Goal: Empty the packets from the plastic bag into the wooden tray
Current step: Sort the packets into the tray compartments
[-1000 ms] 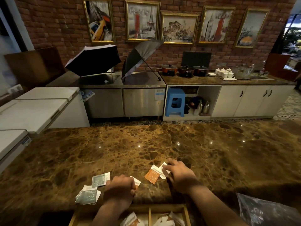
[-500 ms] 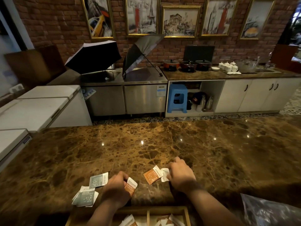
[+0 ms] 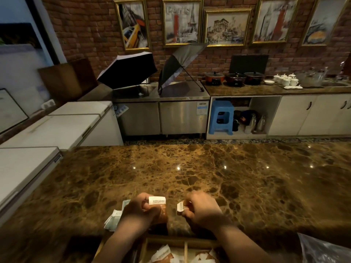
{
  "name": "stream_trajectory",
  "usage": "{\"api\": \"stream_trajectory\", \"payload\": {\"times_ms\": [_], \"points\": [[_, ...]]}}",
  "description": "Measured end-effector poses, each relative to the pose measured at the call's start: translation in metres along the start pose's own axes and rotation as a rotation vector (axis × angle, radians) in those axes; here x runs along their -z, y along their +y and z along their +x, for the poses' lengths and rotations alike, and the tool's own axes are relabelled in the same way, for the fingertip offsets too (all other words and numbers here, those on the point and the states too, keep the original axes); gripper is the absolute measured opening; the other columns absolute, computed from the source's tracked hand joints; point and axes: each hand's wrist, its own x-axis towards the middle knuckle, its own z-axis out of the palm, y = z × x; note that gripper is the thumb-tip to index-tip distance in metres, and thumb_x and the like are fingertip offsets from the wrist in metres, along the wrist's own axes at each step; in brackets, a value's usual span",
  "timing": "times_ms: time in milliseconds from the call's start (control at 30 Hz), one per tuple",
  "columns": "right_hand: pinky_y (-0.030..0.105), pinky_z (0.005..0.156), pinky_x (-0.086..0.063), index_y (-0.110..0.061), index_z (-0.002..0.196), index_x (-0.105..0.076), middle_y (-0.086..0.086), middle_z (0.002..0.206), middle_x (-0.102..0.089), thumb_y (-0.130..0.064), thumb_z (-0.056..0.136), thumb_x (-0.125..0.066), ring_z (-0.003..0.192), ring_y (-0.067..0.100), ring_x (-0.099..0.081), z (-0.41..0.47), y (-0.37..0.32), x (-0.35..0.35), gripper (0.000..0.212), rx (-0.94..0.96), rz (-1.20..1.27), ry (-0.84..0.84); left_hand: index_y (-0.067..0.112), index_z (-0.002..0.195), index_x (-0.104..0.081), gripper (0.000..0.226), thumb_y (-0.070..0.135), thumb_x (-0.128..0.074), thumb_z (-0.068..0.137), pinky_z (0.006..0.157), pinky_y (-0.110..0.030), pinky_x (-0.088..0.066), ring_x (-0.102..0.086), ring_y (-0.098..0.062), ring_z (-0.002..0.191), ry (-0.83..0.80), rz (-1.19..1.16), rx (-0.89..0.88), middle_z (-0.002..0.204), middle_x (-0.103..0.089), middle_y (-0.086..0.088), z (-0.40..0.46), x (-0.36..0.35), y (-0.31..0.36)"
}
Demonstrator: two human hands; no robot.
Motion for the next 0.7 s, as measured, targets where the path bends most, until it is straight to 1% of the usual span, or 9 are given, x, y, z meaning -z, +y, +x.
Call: {"api": "stream_trajectory", "payload": {"times_ms": [100, 200, 267, 333, 367, 433, 500, 600, 700], "points": [[0.034, 0.093, -0.049, -0.026, 0.108, -0.068, -0.004, 0.113, -0.065, -0.050, 0.095, -0.052, 0.106, 0.017, -0.058, -0.002, 0.002, -0.001, 0.032, -0.013, 0.046, -0.046, 0.031, 0.092, -0.066, 0.022, 0.020, -0.080, 0.078, 0.073, -0.029, -0.056, -0.070, -0.014, 0.083, -0.022, -0.150, 0.033, 0.086, -0.073, 0.003, -0.015, 0.008, -0.008], [0.033, 0.094, -0.046, -0.026, 0.109, -0.067, -0.002, 0.117, -0.063, -0.043, 0.097, -0.055, 0.111, 0.018, -0.055, -0.002, 0.007, 0.000, 0.025, 0.018, 0.013, -0.053, 0.025, 0.101, -0.063, 0.037, 0.019, -0.086, 0.073, 0.083, -0.033, -0.058, -0.071, -0.013, 0.088, -0.092, -0.189, 0.029, 0.091, -0.074, -0.002, -0.028, 0.008, -0.016], [0.030, 0.095, -0.042, -0.027, 0.109, -0.063, -0.003, 0.118, -0.058, -0.038, 0.093, -0.062, 0.113, 0.017, -0.050, -0.005, 0.008, -0.003, 0.020, 0.013, -0.019, -0.055, 0.025, 0.104, -0.061, 0.046, 0.030, -0.088, 0.067, 0.083, -0.027, -0.057, -0.071, -0.010, 0.089, -0.142, -0.170, 0.019, 0.093, -0.074, -0.002, -0.036, 0.010, -0.020], [0.026, 0.088, -0.039, -0.030, 0.097, -0.058, -0.004, 0.109, -0.057, -0.033, 0.090, -0.064, 0.106, 0.016, -0.047, -0.009, 0.008, -0.008, 0.009, -0.018, 0.026, 0.007, 0.025, 0.104, -0.060, 0.051, 0.036, -0.088, 0.063, 0.076, -0.020, -0.055, -0.072, -0.008, 0.085, -0.202, -0.152, -0.001, 0.093, -0.075, -0.005, -0.042, 0.011, -0.022], [0.025, 0.083, -0.036, -0.033, 0.088, -0.053, -0.005, 0.102, -0.056, -0.031, 0.090, -0.063, 0.101, 0.016, -0.047, -0.012, 0.008, -0.010, 0.010, -0.032, 0.049, 0.037, 0.025, 0.104, -0.059, 0.049, 0.031, -0.088, 0.065, 0.072, -0.017, -0.054, -0.072, -0.006, 0.080, -0.223, -0.135, -0.018, 0.090, -0.075, -0.005, -0.045, 0.011, -0.023], [0.025, 0.078, -0.035, -0.035, 0.078, -0.045, -0.006, 0.094, -0.053, -0.024, 0.089, -0.061, 0.093, 0.017, -0.047, -0.018, 0.010, -0.013, 0.022, -0.042, 0.087, 0.055, 0.023, 0.105, -0.057, 0.044, 0.020, -0.084, 0.071, 0.065, -0.017, -0.052, -0.067, -0.003, 0.068, -0.255, -0.084, -0.054, 0.078, -0.071, -0.005, -0.049, 0.013, -0.025], [0.023, 0.074, -0.040, -0.031, 0.078, -0.049, -0.005, 0.093, -0.054, -0.013, 0.089, -0.057, 0.089, 0.018, -0.050, -0.024, 0.010, -0.008, 0.023, -0.059, 0.145, 0.023, 0.022, 0.106, -0.055, 0.043, 0.019, -0.081, 0.071, 0.064, -0.020, -0.051, -0.062, -0.002, 0.064, -0.284, -0.038, -0.087, 0.073, -0.068, -0.012, -0.054, 0.015, -0.027], [0.025, 0.069, -0.048, -0.031, 0.075, -0.054, -0.005, 0.089, -0.058, 0.000, 0.086, -0.050, 0.083, 0.016, -0.056, -0.028, 0.010, 0.005, 0.033, -0.069, 0.198, -0.009, 0.022, 0.102, -0.056, 0.039, 0.020, -0.081, 0.072, 0.067, -0.021, -0.051, -0.063, -0.002, 0.066, -0.321, 0.018, -0.123, 0.085, -0.072, -0.018, -0.059, 0.016, -0.028], [0.015, 0.062, -0.047, -0.032, 0.079, -0.056, -0.011, 0.080, -0.058, -0.003, 0.089, -0.056, 0.069, 0.004, -0.056, -0.042, 0.002, 0.030, 0.031, -0.054, 0.252, -0.024, 0.020, 0.096, -0.061, 0.034, 0.013, -0.083, 0.072, 0.069, -0.024, -0.055, -0.068, -0.005, 0.069, -0.348, 0.041, -0.143, 0.086, -0.074, -0.016, -0.065, 0.013, -0.030]]}}
